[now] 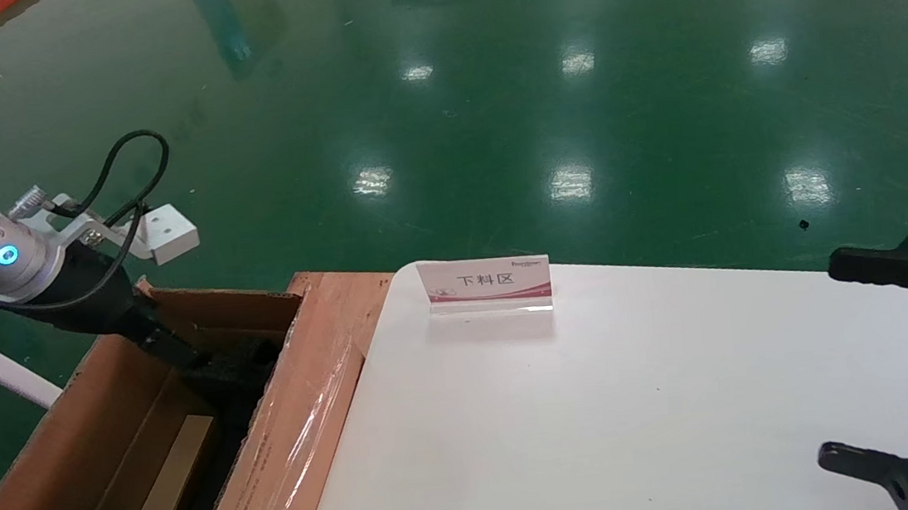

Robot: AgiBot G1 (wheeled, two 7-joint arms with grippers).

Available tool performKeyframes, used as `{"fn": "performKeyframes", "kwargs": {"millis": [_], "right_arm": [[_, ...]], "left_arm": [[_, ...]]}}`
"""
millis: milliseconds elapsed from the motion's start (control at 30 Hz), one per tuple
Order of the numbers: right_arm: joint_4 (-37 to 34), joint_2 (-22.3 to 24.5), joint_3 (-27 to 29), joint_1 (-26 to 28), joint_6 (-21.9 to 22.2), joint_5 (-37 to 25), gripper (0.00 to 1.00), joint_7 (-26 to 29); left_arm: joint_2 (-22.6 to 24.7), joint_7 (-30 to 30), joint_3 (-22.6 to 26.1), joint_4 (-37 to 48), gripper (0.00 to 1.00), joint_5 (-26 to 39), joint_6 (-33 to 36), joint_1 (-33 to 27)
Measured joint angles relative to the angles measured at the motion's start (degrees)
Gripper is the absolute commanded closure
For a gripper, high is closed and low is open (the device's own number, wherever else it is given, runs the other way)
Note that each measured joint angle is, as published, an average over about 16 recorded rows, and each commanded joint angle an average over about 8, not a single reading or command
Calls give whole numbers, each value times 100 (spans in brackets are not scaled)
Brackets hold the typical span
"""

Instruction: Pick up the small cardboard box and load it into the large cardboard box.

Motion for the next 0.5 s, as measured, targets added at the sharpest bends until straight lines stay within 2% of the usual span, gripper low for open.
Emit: {"fn": "performKeyframes", "kwargs": {"millis": [300,500], "right_arm": [[-1,1,-1,0,1,2,0,-1],[-3,1,-1,0,2,3,0,-3]], "left_arm": [[-366,-59,-121,-963,0,233,-348,-439],[-419,10,-452,-1173,0,234,-331,-303]]}}
